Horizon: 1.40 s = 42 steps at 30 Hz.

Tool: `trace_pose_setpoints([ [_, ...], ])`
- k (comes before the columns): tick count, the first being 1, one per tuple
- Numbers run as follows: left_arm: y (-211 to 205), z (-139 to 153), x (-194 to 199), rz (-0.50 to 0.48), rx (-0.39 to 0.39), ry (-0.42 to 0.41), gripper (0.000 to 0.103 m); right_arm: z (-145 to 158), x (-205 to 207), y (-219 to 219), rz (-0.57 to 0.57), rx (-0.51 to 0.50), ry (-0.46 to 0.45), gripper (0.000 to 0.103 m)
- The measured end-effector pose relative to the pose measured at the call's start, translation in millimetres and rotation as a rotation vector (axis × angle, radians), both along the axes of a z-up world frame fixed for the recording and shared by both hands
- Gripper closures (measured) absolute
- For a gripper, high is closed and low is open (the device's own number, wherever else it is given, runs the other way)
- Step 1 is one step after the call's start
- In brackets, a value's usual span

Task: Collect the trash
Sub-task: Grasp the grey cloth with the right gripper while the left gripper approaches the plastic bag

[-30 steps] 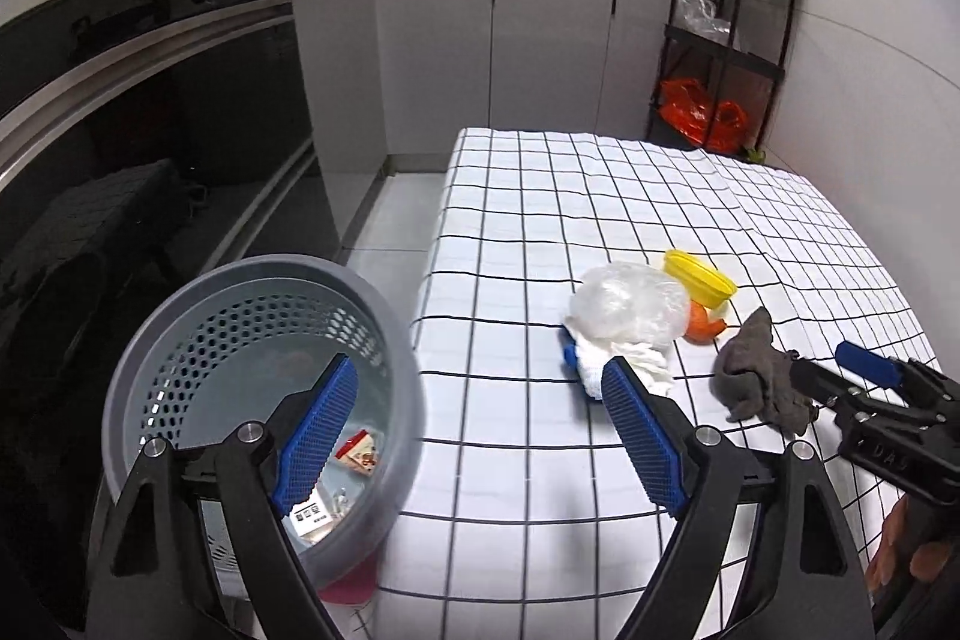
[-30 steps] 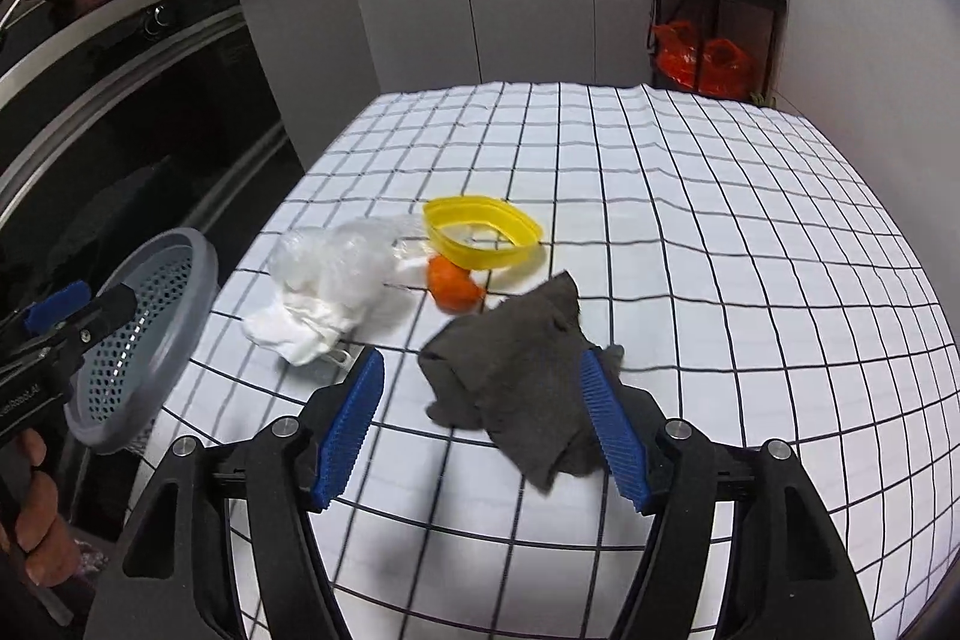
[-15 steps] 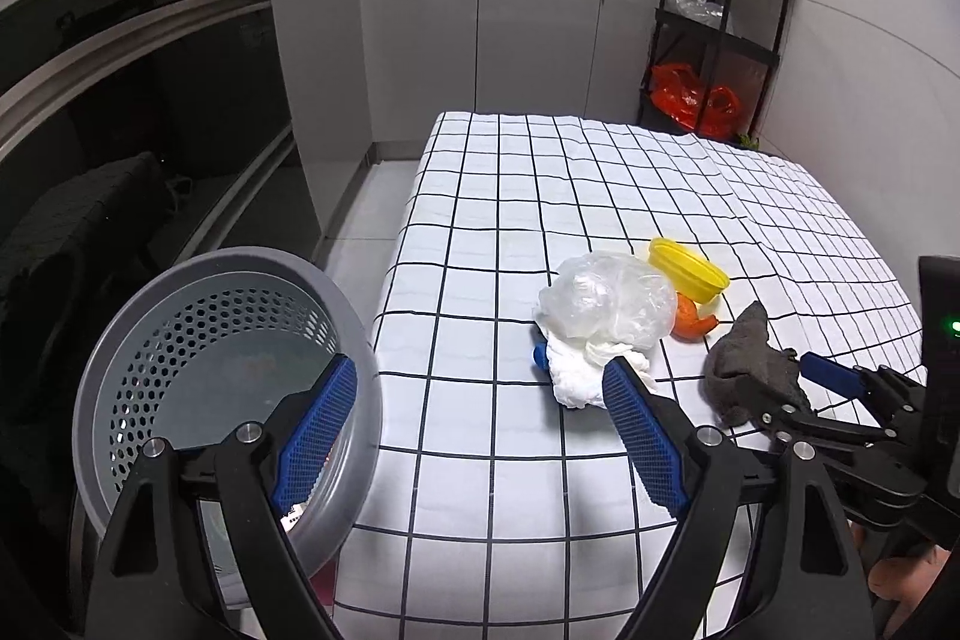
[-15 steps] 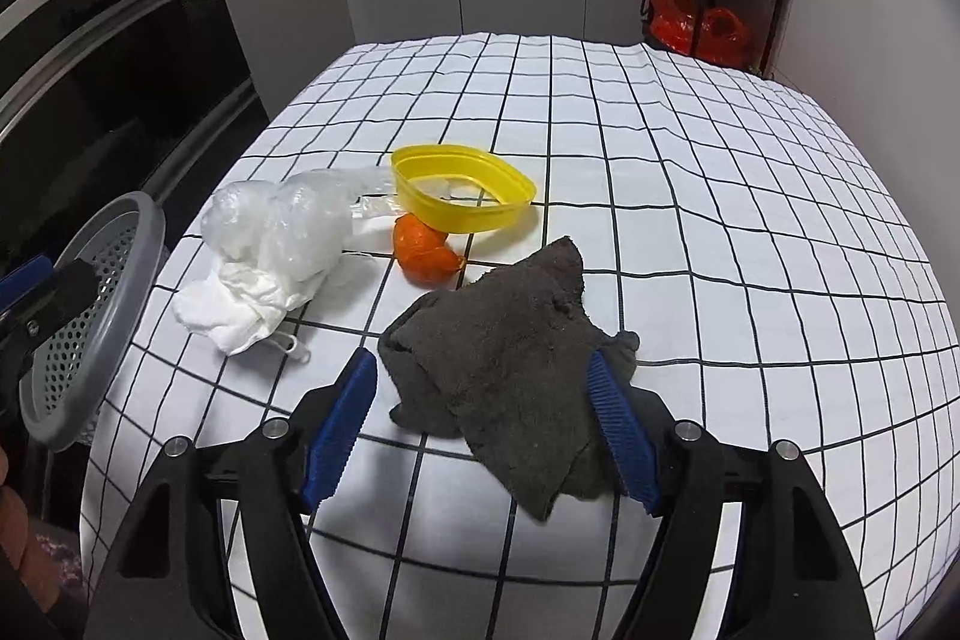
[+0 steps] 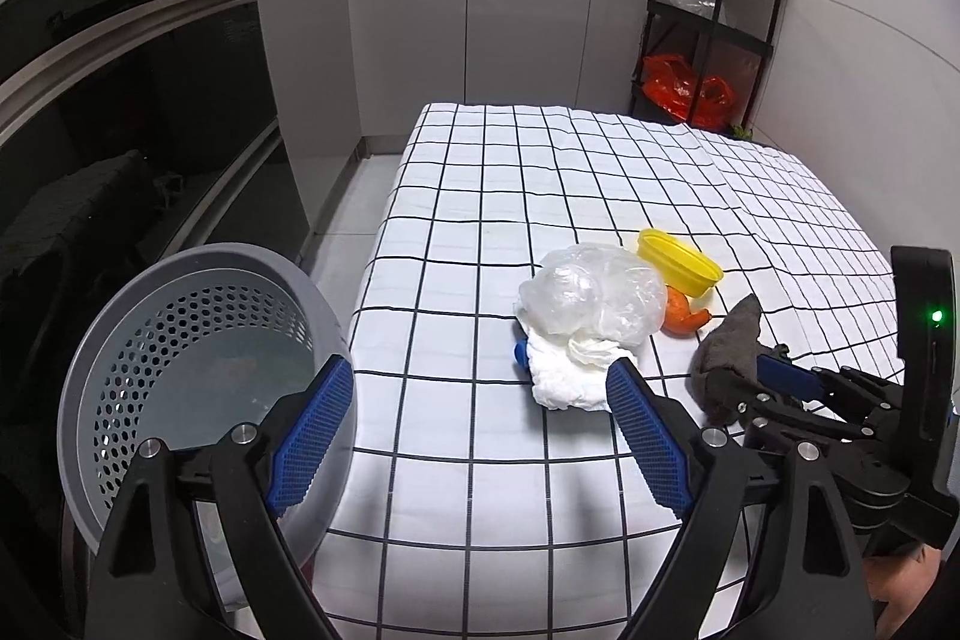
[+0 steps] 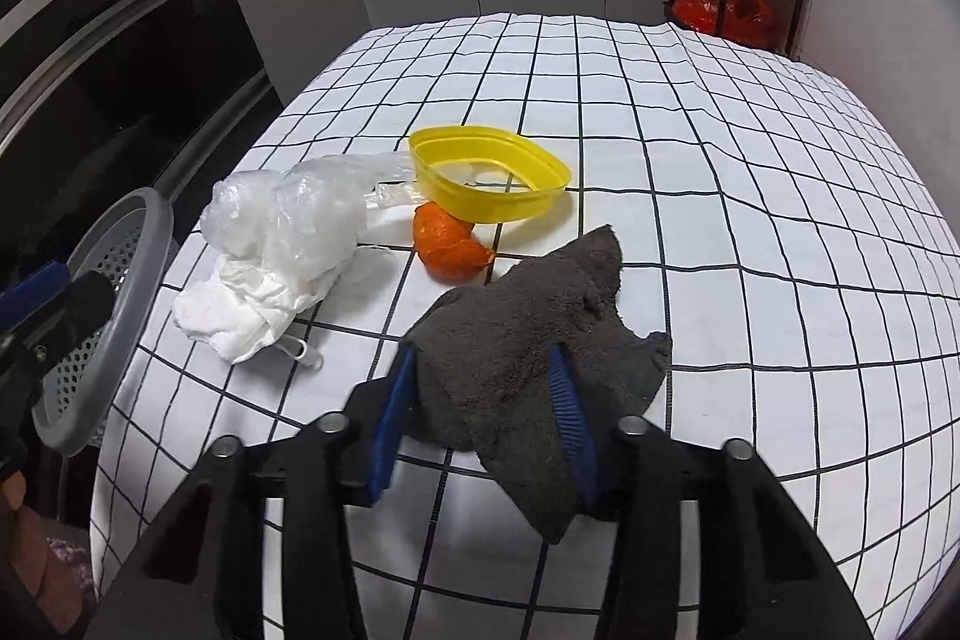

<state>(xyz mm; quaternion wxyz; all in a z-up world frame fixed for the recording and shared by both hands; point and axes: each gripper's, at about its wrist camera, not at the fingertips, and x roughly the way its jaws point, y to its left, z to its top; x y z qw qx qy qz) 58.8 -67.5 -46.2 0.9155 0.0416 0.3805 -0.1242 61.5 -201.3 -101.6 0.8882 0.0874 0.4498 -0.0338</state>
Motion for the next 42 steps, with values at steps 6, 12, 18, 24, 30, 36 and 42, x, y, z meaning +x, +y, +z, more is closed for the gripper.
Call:
trace_pose_setpoints([
  [6, -8.2, -1.1, -1.0, -0.015, -0.001, 0.0, 0.017, 17.5, -10.9, -8.8, -0.022, 0.045, -0.049, 0.077],
  [12, -26.2, -2.4, 4.0, -0.05, -0.021, 0.012, 0.015, 36.9, -21.3, -26.8, -0.079, 0.068, -0.097, 0.078],
  [18, -52.6, -6.8, 14.2, -0.085, -0.002, 0.006, 0.014, 49.7, -23.4, -40.6, -0.099, 0.115, -0.123, 0.078],
  [24, -70.5, -20.4, 33.9, -0.084, 0.049, 0.012, 0.014, 61.7, -25.1, -49.2, -0.101, 0.16, -0.149, 0.078],
  [30, -85.2, -27.8, 41.6, -0.097, 0.083, 0.005, 0.017, 66.4, -21.3, -48.9, -0.088, 0.169, -0.153, 0.078],
  [36, -90.5, -32.1, 46.0, -0.116, 0.079, 0.032, 0.05, 63.1, -19.4, -48.0, -0.086, 0.167, -0.14, 0.078],
  [42, -90.0, -29.7, 42.9, -0.134, 0.067, 0.039, 0.092, 62.0, -20.2, -49.5, -0.094, 0.168, -0.137, 0.078],
])
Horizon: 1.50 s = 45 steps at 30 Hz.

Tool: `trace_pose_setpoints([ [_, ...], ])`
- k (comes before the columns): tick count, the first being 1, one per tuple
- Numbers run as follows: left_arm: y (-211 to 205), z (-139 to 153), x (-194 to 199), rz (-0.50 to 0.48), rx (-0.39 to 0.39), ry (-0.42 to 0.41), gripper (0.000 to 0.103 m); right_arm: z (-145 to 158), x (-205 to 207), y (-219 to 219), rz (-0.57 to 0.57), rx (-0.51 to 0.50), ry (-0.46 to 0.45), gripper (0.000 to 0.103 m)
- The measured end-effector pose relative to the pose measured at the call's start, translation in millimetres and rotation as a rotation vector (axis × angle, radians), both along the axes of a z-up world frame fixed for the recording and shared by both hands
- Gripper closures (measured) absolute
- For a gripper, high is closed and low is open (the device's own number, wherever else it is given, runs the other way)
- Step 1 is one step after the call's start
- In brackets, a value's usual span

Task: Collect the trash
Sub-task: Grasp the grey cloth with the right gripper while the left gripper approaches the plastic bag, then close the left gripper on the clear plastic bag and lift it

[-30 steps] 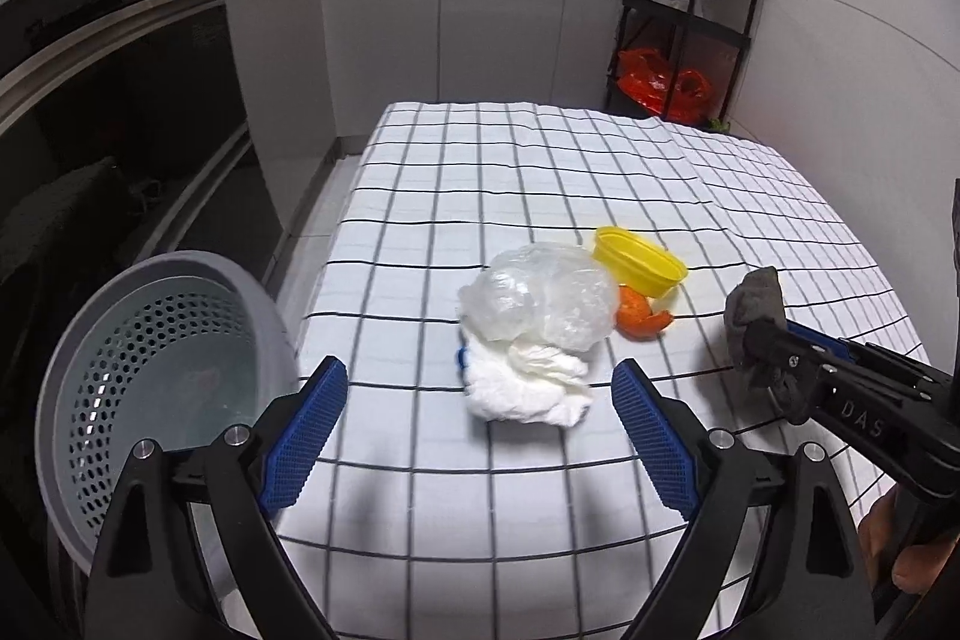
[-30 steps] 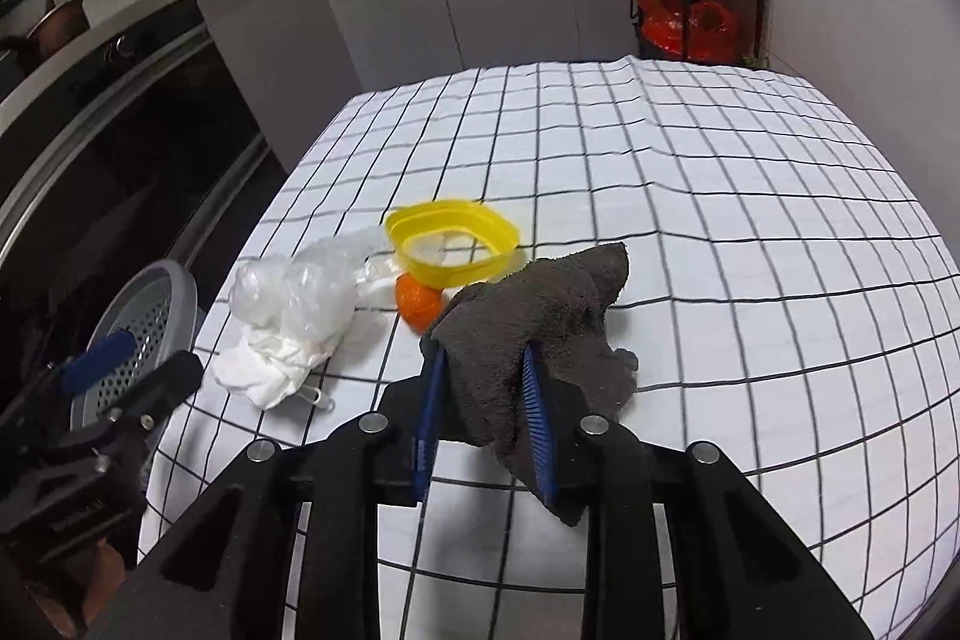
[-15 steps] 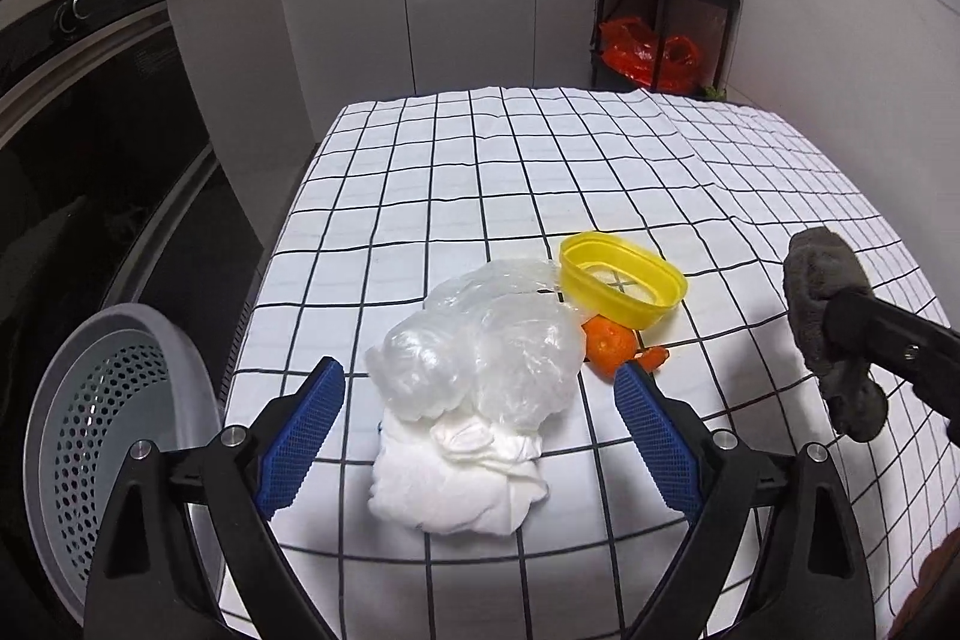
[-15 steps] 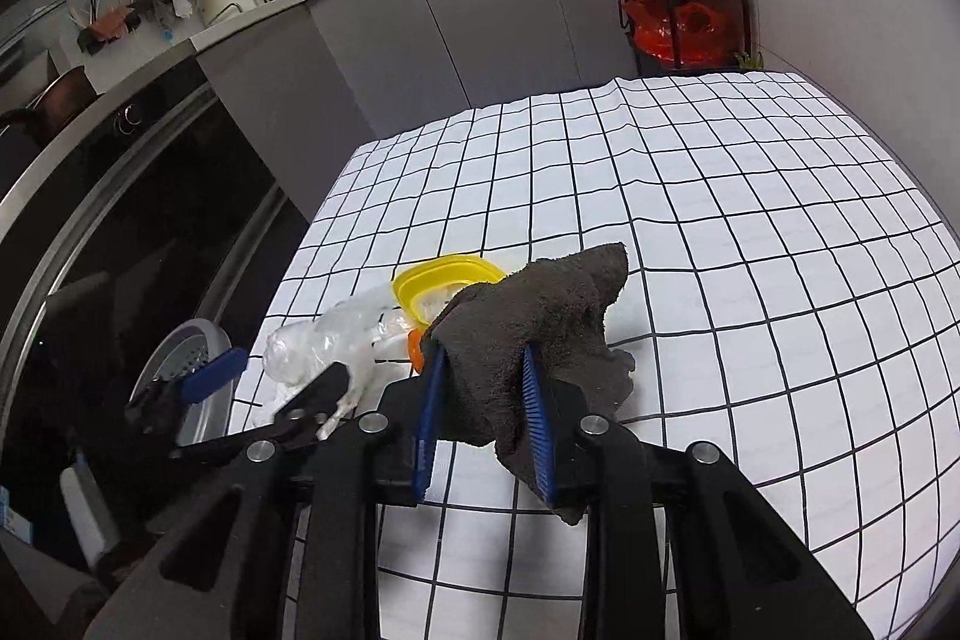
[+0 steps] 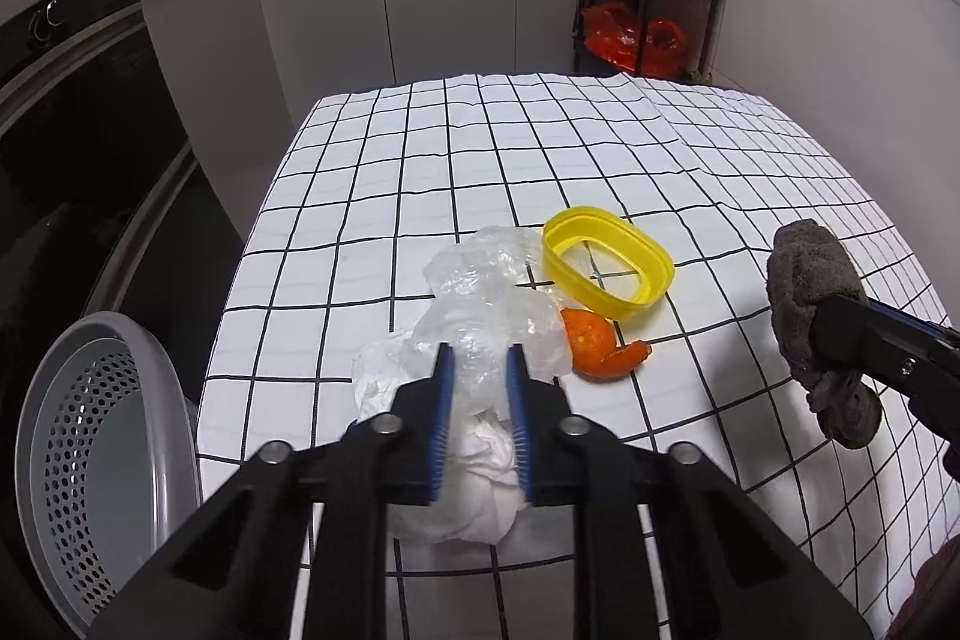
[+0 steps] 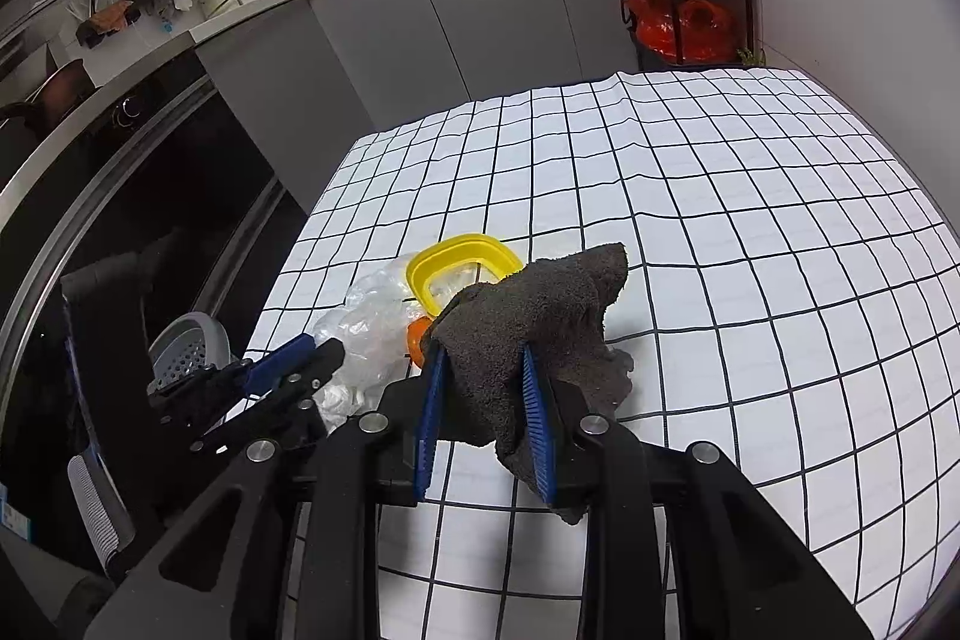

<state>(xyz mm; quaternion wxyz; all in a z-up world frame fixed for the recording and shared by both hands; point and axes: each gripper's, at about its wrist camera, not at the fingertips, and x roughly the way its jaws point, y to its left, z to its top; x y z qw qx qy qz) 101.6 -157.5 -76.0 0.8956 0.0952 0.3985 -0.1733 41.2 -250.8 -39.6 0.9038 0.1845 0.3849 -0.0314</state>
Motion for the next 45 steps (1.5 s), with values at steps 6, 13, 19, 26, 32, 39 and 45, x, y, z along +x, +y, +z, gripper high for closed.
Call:
trace_pose_setpoints([
  [6, 8.6, 12.2, -7.4, -0.006, -0.028, -0.017, 0.101, 1.8, -1.1, 2.1, 0.003, 0.003, -0.007, 0.078],
  [13, 26.9, 31.7, -15.5, 0.005, -0.063, -0.052, 0.102, 5.8, -2.7, 7.0, 0.009, 0.004, -0.021, 0.078],
  [19, 26.4, 27.7, -15.3, -0.008, -0.059, -0.032, 0.101, 4.9, -4.2, 8.7, 0.01, 0.016, -0.018, 0.078],
  [26, 19.6, 17.2, -8.9, -0.015, -0.057, 0.008, 0.092, 6.0, -3.6, 5.8, 0.008, 0.025, -0.02, 0.078],
  [32, 12.3, 13.1, -5.2, -0.013, -0.058, 0.0, 0.042, 8.4, -2.6, 3.6, 0.006, 0.038, -0.029, 0.078],
  [39, -4.3, 4.3, 8.1, -0.012, -0.026, 0.008, 0.033, 9.2, -2.6, 0.5, 0.009, 0.058, -0.033, 0.078],
  [45, -13.3, -10.3, 23.1, 0.018, 0.021, 0.029, 0.035, 10.1, -2.0, -0.5, 0.011, 0.067, -0.035, 0.078],
])
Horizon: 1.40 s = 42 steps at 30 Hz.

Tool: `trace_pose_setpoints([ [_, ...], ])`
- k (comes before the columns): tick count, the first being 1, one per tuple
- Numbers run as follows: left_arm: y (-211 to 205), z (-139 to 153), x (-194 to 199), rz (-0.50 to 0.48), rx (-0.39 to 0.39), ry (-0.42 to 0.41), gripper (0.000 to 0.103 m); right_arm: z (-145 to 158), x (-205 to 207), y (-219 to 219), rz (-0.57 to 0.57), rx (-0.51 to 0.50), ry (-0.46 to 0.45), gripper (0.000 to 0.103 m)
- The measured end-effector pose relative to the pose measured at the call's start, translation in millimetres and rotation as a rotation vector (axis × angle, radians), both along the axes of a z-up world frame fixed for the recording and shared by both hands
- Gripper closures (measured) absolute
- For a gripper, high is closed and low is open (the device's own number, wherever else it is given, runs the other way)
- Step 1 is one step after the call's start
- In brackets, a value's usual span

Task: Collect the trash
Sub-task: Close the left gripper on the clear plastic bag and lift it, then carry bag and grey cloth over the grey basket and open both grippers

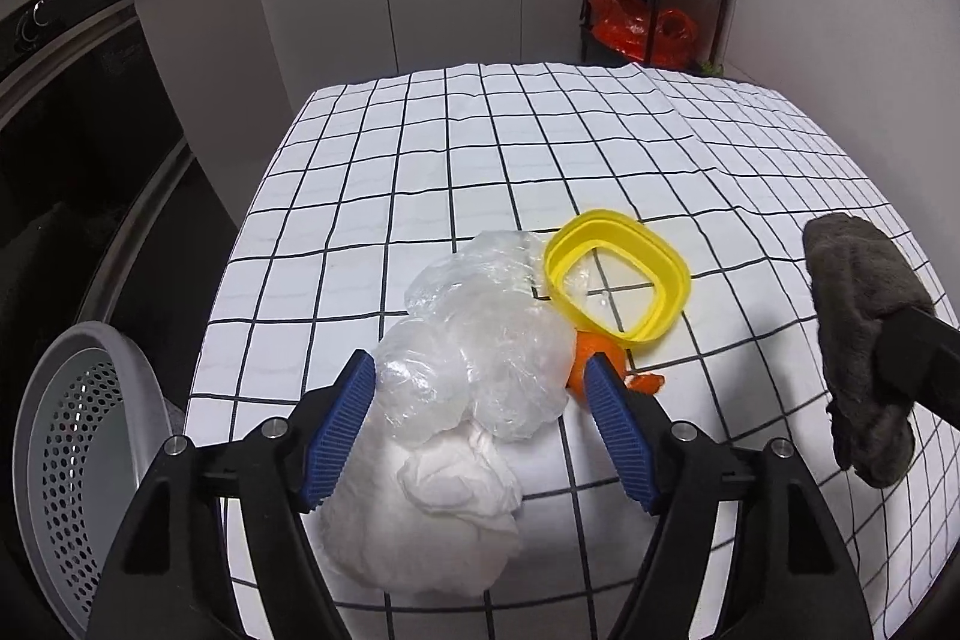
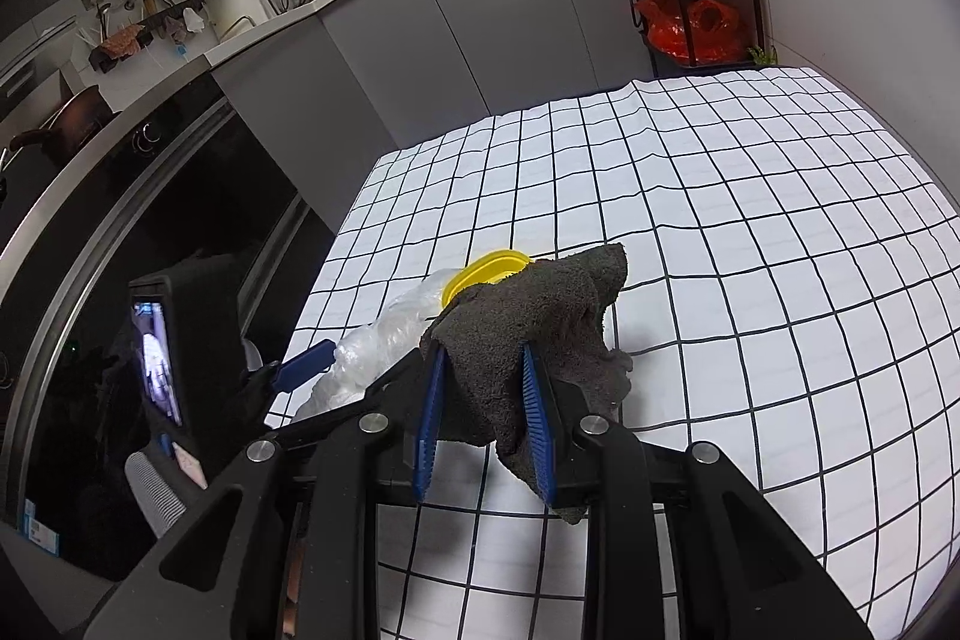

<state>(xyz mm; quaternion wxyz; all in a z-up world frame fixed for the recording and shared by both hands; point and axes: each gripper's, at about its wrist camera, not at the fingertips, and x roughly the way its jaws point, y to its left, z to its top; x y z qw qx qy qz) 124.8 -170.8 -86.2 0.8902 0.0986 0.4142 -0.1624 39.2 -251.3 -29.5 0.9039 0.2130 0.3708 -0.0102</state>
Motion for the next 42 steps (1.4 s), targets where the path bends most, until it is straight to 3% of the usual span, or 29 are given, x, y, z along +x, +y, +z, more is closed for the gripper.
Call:
trace_pose_setpoints([
  [2, 0.7, -1.5, 1.6, -0.001, -0.004, 0.008, 0.047, -0.4, 0.6, 1.3, 0.002, -0.001, 0.005, 0.078],
  [4, 0.9, -1.9, 1.8, -0.009, -0.006, 0.015, 0.073, -0.8, 1.6, 1.7, 0.003, -0.004, 0.007, 0.078],
  [10, 3.6, 4.5, -3.0, -0.023, -0.026, 0.017, 0.094, -1.5, 1.6, 3.0, 0.002, -0.004, 0.007, 0.078],
  [28, 54.8, 86.2, -43.2, -0.005, -0.164, -0.144, 0.095, 8.0, -0.9, 12.7, 0.009, -0.017, -0.016, 0.078],
  [42, 160.7, 101.7, -68.8, 0.181, -0.111, -0.205, 0.095, 25.1, 17.4, 88.9, 0.161, -0.009, -0.071, 0.078],
])
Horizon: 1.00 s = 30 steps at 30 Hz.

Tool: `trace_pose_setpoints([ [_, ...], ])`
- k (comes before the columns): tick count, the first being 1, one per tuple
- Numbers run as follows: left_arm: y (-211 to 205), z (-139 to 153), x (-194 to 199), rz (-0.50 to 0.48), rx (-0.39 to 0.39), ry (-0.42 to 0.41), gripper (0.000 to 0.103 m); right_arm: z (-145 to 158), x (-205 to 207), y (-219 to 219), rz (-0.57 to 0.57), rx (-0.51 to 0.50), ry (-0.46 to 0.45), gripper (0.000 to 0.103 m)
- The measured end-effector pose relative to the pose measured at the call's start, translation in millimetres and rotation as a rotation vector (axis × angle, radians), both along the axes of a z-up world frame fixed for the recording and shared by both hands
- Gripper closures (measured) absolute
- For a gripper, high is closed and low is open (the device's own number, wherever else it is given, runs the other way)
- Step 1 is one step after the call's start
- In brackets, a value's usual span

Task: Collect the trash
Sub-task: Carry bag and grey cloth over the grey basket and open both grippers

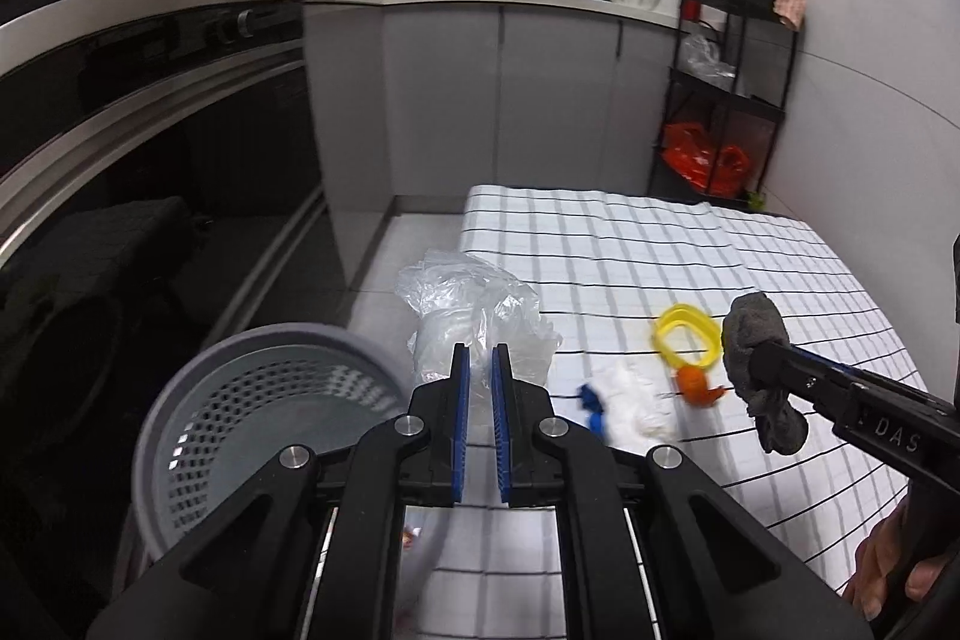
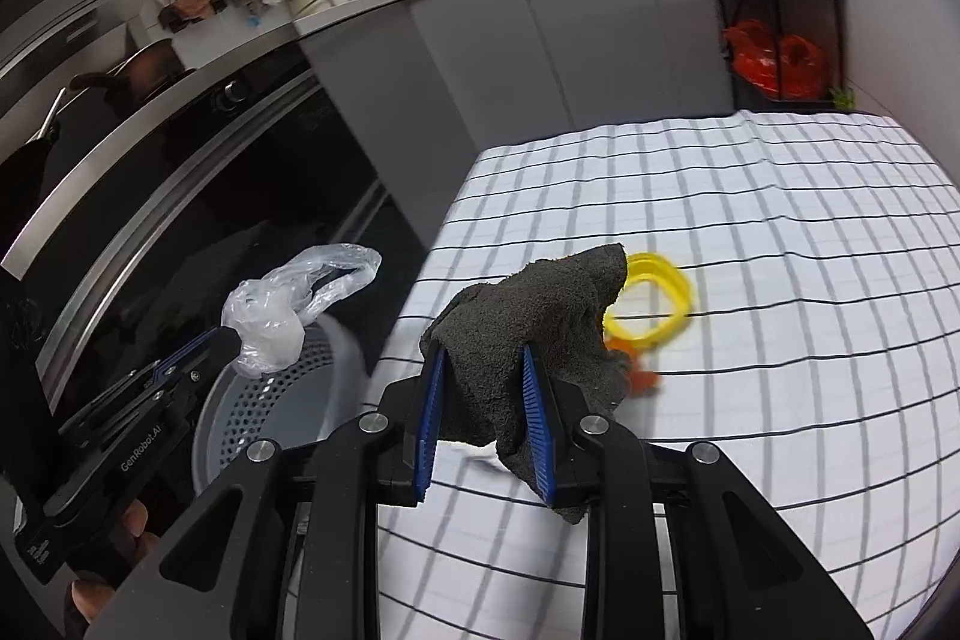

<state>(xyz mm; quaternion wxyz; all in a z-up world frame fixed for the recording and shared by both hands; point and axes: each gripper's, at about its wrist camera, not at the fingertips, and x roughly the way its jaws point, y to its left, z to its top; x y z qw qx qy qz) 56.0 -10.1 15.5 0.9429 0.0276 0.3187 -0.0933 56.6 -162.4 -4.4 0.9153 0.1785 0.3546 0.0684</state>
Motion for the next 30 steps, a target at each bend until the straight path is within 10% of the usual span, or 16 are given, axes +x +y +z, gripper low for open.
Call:
trace_pose_setpoints([
  [30, 151.2, -37.2, 15.7, 0.288, 0.025, 0.182, 0.095, -23.1, 73.7, 204.0, 0.412, -0.007, 0.066, 0.078],
])
